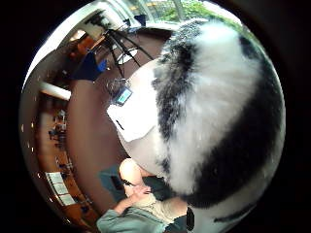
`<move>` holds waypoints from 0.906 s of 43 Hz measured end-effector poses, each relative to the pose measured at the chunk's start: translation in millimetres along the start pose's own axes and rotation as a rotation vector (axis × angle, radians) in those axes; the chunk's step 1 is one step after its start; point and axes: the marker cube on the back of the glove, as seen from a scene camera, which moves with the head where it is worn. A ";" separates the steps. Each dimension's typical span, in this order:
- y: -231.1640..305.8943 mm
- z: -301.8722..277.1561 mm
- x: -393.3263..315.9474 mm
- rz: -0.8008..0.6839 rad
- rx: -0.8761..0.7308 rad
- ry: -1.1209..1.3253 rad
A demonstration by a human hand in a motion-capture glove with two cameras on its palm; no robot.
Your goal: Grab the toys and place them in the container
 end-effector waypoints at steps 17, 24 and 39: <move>-118.9 -19.4 -168.4 -0.388 0.154 0.093; -137.7 10.3 -234.3 -0.249 0.080 0.145; -144.1 106.6 -290.0 -0.250 -0.099 0.043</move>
